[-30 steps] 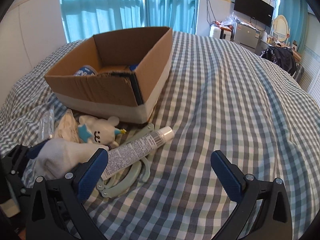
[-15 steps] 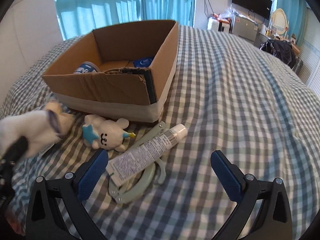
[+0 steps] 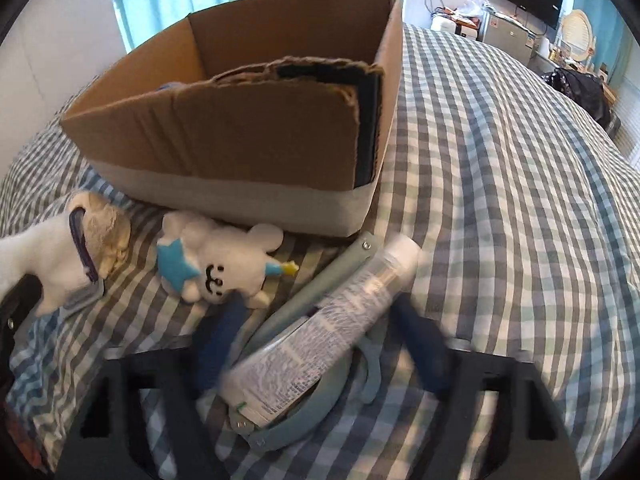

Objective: Organize objects
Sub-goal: 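Grasp the white mesh sock bundle with the left tool while the right tool grasps the toothpaste tube, then carry the sock and toothpaste over the box and release both inside, then grasp the foil blister pack with the left tool while the right tool grasps the green hanger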

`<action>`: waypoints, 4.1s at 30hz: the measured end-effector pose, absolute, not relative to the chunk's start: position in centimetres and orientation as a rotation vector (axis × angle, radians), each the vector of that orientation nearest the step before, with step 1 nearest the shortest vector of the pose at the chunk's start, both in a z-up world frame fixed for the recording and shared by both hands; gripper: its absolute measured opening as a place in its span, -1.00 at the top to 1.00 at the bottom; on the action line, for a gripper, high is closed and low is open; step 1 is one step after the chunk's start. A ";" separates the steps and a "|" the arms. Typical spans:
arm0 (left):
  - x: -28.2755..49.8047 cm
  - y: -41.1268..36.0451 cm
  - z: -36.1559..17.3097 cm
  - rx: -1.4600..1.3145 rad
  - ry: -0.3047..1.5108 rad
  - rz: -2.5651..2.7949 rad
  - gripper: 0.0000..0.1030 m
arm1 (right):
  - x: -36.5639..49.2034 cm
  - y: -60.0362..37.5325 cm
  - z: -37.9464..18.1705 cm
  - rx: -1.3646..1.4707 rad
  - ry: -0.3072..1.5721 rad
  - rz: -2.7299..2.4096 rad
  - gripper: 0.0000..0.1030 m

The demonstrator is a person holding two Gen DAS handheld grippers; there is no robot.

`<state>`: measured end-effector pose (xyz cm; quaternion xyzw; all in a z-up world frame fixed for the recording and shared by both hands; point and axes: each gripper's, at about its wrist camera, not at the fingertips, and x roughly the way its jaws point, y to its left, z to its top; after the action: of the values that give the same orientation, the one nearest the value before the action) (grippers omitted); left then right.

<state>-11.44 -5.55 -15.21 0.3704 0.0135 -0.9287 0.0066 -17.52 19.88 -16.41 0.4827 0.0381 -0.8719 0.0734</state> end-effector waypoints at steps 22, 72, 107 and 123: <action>-8.6 -4.0 -13.0 1.128 0.039 -2.892 -0.42 | -10.5 21.4 -8.8 1.190 0.050 -2.620 0.57; -27.1 1.0 -6.5 0.856 -0.092 -3.016 -0.42 | -27.1 17.7 -1.2 0.895 0.017 -2.571 0.57; -21.8 1.5 -2.8 0.853 -0.167 -3.037 -1.00 | -21.1 21.6 2.0 0.871 -0.025 -2.695 -0.27; -12.4 -0.4 1.6 0.764 -0.049 -3.070 -1.00 | -9.7 23.2 7.1 0.776 0.074 -2.750 -0.44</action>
<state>-12.41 -0.36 1.57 0.2413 -0.0154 -0.9703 -0.0114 -9.69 23.16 7.06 0.2686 0.0256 -0.9525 0.1412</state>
